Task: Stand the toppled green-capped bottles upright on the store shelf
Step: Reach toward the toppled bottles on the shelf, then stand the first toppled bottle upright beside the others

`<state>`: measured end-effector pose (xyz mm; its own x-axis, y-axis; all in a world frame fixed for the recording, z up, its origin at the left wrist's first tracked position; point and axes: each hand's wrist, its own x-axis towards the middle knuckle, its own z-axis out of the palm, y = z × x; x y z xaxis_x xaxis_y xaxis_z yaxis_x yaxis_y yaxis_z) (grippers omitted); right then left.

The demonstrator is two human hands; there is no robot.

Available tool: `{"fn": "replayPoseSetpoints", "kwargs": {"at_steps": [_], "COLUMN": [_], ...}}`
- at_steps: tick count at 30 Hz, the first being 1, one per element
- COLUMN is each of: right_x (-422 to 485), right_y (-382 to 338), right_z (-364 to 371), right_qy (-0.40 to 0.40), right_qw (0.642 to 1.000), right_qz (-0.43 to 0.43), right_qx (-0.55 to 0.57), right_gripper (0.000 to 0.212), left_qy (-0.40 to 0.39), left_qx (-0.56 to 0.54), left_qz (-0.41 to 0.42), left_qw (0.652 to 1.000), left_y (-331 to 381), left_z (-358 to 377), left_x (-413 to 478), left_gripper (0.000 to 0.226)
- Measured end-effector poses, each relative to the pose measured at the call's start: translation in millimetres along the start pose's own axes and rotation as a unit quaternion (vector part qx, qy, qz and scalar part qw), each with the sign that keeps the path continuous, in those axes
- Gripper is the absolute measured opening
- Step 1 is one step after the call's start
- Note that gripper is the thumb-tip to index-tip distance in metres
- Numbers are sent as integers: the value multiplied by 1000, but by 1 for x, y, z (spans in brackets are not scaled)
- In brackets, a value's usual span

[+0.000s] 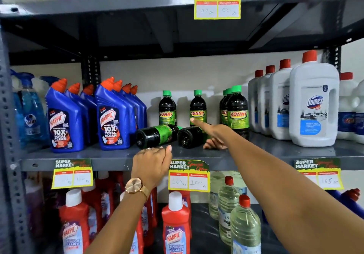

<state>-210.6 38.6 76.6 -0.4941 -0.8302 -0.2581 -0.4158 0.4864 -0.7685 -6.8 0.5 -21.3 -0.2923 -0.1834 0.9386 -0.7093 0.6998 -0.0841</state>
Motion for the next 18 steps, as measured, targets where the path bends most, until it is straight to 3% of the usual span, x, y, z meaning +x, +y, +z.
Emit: {"fn": "replayPoseSetpoints", "kwargs": {"at_steps": [5, 8, 13, 16, 18], "right_x": [19, 23, 20, 15, 16], "right_y": [-6, 1, 19, 19, 19], "right_z": [5, 13, 21, 19, 18], "right_qy": [-40, 41, 150, 207, 272], "right_qw": [999, 993, 946, 929, 925], "right_qz": [17, -23, -151, -213, -242], "right_qx": [31, 106, 244, 219, 113], "right_gripper": [75, 64, 88, 78, 67], "left_qy": [1, 9, 21, 22, 21], "left_qx": [-3, -5, -2, 4, 4], "left_qz": [4, 10, 16, 14, 16], "left_qw": [1000, 1000, 1000, 1000, 1000], "left_y": [-1, -4, -5, -5, -5], "left_z": [1, 2, 7, 8, 7], "left_x": [1, 0, 0, 0, 0], "left_gripper": [49, 47, 46, 46, 47]}}
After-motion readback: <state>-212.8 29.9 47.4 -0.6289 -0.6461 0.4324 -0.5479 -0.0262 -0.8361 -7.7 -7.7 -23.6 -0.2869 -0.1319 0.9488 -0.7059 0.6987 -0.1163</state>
